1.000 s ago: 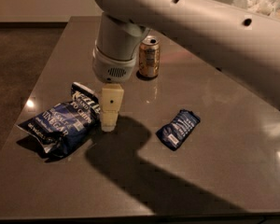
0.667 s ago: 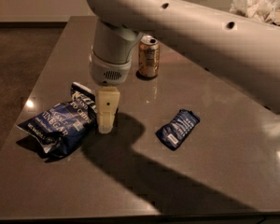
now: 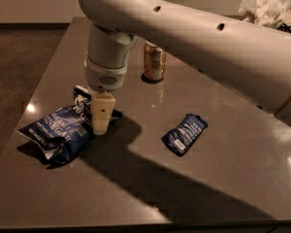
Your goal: Move blue chip bag near rxbar blueberry
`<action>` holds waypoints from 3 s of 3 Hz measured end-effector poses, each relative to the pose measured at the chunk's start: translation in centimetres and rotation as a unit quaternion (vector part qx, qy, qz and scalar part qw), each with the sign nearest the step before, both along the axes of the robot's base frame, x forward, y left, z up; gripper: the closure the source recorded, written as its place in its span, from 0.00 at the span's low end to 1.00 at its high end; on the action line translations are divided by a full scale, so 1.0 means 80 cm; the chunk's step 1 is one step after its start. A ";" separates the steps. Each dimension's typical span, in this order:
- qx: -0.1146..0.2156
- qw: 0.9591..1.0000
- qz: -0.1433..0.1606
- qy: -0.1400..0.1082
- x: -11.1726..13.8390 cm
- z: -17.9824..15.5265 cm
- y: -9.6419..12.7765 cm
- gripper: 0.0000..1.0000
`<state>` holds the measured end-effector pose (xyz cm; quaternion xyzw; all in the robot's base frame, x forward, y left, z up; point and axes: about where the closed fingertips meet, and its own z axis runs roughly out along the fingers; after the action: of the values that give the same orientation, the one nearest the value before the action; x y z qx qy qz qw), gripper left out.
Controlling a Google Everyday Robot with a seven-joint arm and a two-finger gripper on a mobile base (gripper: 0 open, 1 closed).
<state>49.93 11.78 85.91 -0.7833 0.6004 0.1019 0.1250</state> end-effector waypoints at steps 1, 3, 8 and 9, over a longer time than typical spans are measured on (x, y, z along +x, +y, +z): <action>0.002 1.000 0.006 0.006 -0.005 0.002 0.008 0.49; -0.003 1.000 0.011 0.001 -0.009 0.022 -0.013 0.95; -0.049 0.997 0.035 -0.038 0.000 0.040 -0.198 0.59; -0.048 0.997 0.036 -0.041 0.001 0.041 -0.195 0.35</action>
Offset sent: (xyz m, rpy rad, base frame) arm -0.0096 0.0054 0.0088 0.0104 0.0370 0.0150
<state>49.99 -3.84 89.16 -0.8127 0.5707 0.0455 0.1083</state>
